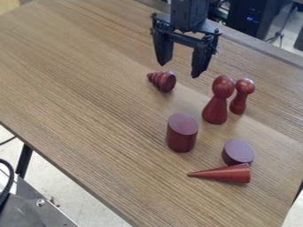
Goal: Move pawn piece from lower right to the middle of the table.
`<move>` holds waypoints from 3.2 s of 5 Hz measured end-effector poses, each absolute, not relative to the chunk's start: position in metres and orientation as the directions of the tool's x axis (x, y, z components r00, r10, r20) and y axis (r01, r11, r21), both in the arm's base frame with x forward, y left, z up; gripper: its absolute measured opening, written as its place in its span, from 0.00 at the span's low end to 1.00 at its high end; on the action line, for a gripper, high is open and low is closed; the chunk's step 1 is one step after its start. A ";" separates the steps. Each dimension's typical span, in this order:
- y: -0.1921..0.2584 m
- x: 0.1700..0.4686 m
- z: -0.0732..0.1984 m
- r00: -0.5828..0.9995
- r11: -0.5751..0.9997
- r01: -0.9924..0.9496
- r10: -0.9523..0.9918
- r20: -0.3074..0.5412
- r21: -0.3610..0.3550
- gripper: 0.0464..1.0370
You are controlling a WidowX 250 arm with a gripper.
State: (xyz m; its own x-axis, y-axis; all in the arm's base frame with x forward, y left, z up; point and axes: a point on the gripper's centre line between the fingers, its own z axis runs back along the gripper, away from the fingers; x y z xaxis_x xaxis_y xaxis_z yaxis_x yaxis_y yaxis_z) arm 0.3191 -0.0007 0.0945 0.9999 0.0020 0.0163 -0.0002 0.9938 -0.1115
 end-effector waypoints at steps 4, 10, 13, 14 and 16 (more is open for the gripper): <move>-0.006 0.338 0.101 0.998 0.993 0.008 -0.001 0.059 -0.119 0.96; -0.085 0.319 0.073 0.976 0.972 0.096 -0.134 -0.173 -0.215 0.96; -0.083 0.316 0.062 0.987 0.976 0.061 -0.091 -0.134 -0.208 0.52; -0.081 0.314 0.062 0.993 0.981 0.011 -0.034 -0.116 -0.194 0.52; -0.067 0.318 0.075 0.999 0.987 -0.038 0.035 -0.021 -0.158 0.52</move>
State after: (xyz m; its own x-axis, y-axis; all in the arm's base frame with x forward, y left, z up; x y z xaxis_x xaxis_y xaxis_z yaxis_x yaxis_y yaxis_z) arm 0.3179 -0.0667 0.0754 0.9992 0.0350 -0.0214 -0.0380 0.9867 -0.1580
